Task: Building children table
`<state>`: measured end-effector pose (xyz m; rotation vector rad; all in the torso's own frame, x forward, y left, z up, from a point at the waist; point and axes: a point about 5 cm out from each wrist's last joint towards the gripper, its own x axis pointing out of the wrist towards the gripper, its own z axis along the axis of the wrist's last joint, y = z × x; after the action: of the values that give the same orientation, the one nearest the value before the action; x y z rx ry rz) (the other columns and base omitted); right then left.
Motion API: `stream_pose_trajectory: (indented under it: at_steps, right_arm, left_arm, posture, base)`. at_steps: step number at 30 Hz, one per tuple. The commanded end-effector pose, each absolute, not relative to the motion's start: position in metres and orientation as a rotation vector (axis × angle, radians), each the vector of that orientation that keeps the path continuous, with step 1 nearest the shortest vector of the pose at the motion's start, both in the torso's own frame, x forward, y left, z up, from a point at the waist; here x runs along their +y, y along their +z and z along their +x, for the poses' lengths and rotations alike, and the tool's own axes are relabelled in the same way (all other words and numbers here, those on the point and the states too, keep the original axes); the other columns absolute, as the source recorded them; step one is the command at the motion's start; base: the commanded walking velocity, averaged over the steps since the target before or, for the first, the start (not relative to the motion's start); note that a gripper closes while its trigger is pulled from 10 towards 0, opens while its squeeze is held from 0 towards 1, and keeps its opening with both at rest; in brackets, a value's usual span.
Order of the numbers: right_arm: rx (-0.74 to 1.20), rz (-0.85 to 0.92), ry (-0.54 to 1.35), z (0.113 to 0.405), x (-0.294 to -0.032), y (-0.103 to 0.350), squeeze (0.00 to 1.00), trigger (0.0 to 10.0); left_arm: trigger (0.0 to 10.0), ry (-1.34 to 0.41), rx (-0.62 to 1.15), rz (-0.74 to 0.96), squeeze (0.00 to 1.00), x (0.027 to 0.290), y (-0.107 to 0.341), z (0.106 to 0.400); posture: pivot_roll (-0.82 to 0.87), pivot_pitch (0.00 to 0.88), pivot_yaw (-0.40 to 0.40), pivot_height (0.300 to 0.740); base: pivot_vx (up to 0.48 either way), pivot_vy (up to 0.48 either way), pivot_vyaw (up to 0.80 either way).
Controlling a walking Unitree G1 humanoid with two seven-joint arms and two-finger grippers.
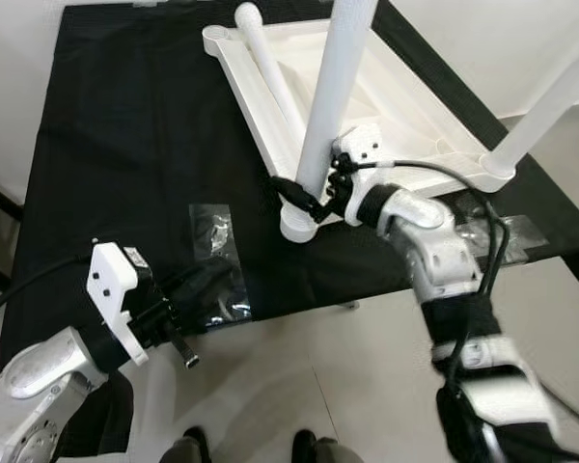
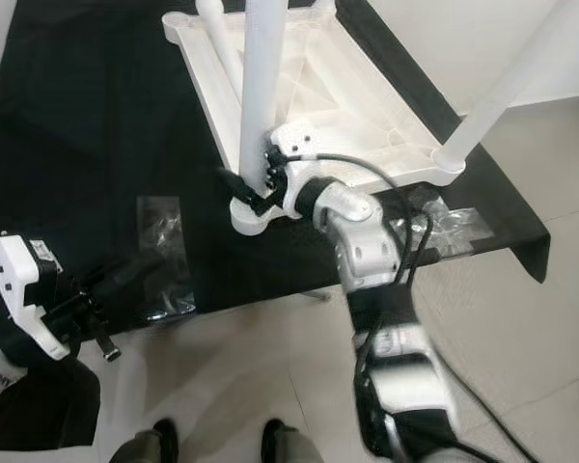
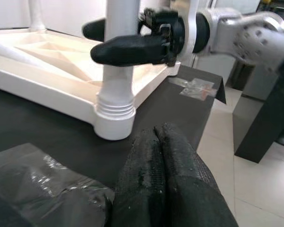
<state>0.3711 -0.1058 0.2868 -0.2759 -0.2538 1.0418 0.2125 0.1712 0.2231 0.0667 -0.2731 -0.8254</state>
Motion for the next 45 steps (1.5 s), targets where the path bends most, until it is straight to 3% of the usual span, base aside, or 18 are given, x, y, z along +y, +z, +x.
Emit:
stream_pose_trajectory:
  at_steps: [1, 6, 8, 23, 28, 30, 31, 32, 33, 36, 43, 44, 45]
  right_arm:
    - [-0.234, -0.257, 1.154, 0.37, -0.106, 0.283, 0.0, 10.0]
    - [-0.233, -0.252, 1.216, 0.37, -0.107, 0.286, 0.0, 10.0]
    - [-0.228, -0.243, 1.294, 0.373, -0.109, 0.29, 0.0, 0.0]
    - [-0.23, -0.221, 1.347, 0.371, -0.124, 0.276, 0.0, 0.0]
    - [-0.154, -0.198, 1.11, 0.375, -0.126, 0.254, 0.0, 0.0]
    - [-0.154, -0.198, 1.11, 0.375, -0.126, 0.254, 0.0, 0.0]
    - [-0.165, -0.117, 0.813, 0.376, -0.115, 0.24, 0.0, 0.0]
    - [-0.165, -0.117, 0.813, 0.376, -0.115, 0.24, 0.0, 0.0]
    - [-0.047, 0.014, 0.517, 0.339, -0.082, 0.189, 0.0, 0.0]
    - [-0.017, 0.042, 0.482, 0.323, -0.066, 0.179, 0.0, 0.0]
    - [-0.048, 0.005, 0.523, 0.33, -0.061, 0.186, 0.0, 0.0]
    - [-0.05, -0.004, 0.52, 0.333, -0.062, 0.188, 0.0, 8.7]
    - [-0.05, -0.004, 0.52, 0.333, -0.062, 0.188, 0.0, 8.7]
  left_arm:
    - [10.0, -0.838, -0.255, 0.06, 0.0, 0.168, 0.22, 0.208]
    - [10.0, -0.838, -0.252, 0.06, 0.0, 0.169, 0.22, 0.207]
    - [10.0, -0.834, -0.247, 0.063, 0.0, 0.17, 0.22, 0.206]
    - [10.0, -0.828, -0.246, 0.064, 0.0, 0.17, 0.221, 0.207]
    - [10.0, -0.831, -0.243, 0.06, 0.0, 0.17, 0.22, 0.207]
    - [10.0, -0.831, -0.243, 0.06, 0.0, 0.17, 0.22, 0.207]
    - [10.0, -0.832, -0.24, 0.059, 0.0, 0.171, 0.219, 0.207]
    - [10.0, -0.832, -0.24, 0.059, 0.0, 0.171, 0.219, 0.207]
    - [10.0, -0.838, -0.238, 0.056, 0.0, 0.172, 0.219, 0.209]
    - [10.0, -0.849, -0.245, 0.052, 0.0, 0.17, 0.22, 0.213]
    - [10.0, -0.855, -0.253, 0.053, 0.0, 0.168, 0.22, 0.215]
    - [10.0, -0.854, -0.253, 0.053, 0.0, 0.168, 0.219, 0.214]
    - [10.0, -0.854, -0.253, 0.053, 0.0, 0.168, 0.219, 0.214]
  posture:
    - [0.11, 0.307, -0.135, 0.74]
    - [0.11, 0.311, -0.134, 0.74]
    - [0.12, 0.313, -0.133, 0.74]
    - [0.09, 0.311, -0.126, 0.74]
    - [0.07, 0.316, -0.134, 0.74]
    - [0.07, 0.316, -0.134, 0.74]
    - [0.07, 0.32, -0.136, 0.74]
    - [0.07, 0.32, -0.136, 0.74]
    - [0.04, 0.314, -0.104, 0.74]
    - [0.05, 0.307, -0.111, 0.74]
    - [0.06, 0.291, -0.121, 0.74]
    - [0.06, 0.288, -0.118, 0.74]
    - [0.06, 0.288, -0.118, 0.74]
  base:
    - [0.0, 0.0, 0.0]
    - [0.0, 0.0, 0.0]
    - [0.0, 0.0, 0.0]
    - [0.0, 0.0, 0.0]
    - [0.0, 0.0, 0.0]
    - [0.0, 0.0, 0.0]
    - [0.0, 0.0, 0.0]
    - [0.0, 0.0, 0.0]
    - [0.0, 0.0, 0.0]
    - [0.0, 0.0, 0.0]
    - [0.0, 0.0, 0.0]
    - [0.0, 0.0, 0.0]
    - [0.0, 0.0, 0.0]
